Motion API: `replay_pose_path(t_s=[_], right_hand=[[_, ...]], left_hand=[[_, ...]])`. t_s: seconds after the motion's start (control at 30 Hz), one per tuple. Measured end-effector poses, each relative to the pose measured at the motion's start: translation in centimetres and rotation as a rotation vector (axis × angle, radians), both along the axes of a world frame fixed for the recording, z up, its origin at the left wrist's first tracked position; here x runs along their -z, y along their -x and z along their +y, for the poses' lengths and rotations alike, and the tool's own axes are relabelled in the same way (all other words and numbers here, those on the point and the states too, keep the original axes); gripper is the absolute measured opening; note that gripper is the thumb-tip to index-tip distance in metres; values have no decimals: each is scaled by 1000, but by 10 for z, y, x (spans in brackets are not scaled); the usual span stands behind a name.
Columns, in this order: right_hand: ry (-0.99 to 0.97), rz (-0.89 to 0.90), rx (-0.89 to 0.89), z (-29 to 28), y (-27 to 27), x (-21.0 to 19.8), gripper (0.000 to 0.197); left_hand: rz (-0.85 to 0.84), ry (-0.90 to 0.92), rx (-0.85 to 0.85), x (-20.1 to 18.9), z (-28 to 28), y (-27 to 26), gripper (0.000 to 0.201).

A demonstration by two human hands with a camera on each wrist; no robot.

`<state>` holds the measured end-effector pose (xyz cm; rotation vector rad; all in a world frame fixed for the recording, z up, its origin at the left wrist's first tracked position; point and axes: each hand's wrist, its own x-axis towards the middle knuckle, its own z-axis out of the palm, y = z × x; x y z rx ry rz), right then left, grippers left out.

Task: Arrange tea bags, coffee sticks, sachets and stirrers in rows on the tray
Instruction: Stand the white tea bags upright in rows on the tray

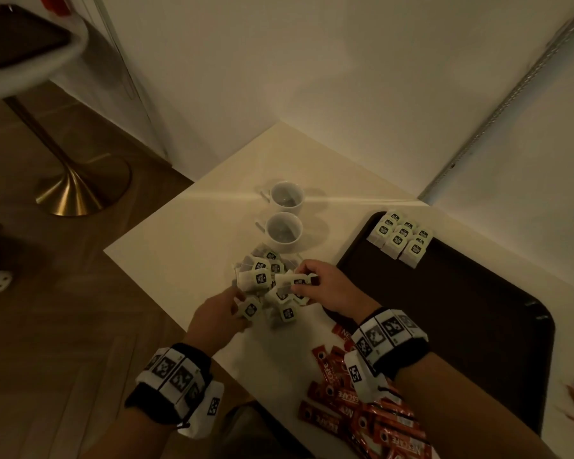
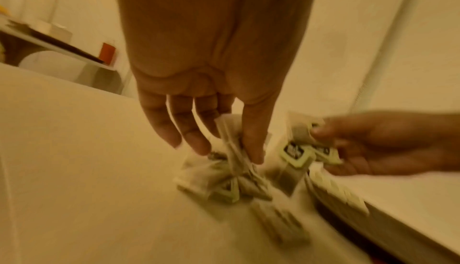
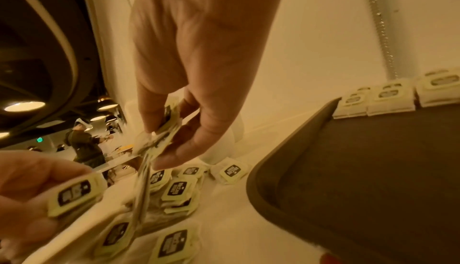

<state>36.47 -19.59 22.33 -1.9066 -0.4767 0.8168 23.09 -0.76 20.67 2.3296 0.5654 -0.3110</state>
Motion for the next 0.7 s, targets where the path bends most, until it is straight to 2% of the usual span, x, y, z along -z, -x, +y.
replay_pose_path(t_s=[0.07, 0.17, 0.3, 0.37, 0.47, 0.6, 0.63, 0.7], right_hand=[[-31, 90, 34, 0, 1, 1, 13], [-24, 127, 100, 0, 1, 3, 15], [-56, 201, 224, 5, -2, 4, 8], [-105, 294, 277, 7, -4, 1, 10], [-145, 292, 281, 9, -8, -15, 13], [-258, 185, 157, 7, -21, -60, 19], [-263, 143, 116, 6, -25, -73, 18], [-217, 23, 16, 2, -33, -100, 15]], left_hand=[[-83, 73, -43, -6, 6, 0, 24], [-140, 230, -152, -12, 14, -5, 14], [-135, 808, -443, -27, 8, -14, 7], [-172, 1005, -508, -36, 0, -20, 15], [-223, 1196, -510, -49, -9, -33, 27], [-202, 1316, -466, -68, -15, -59, 10], [-177, 1350, -448, -73, -18, -67, 17], [-98, 1381, -352, -84, -24, -81, 43]])
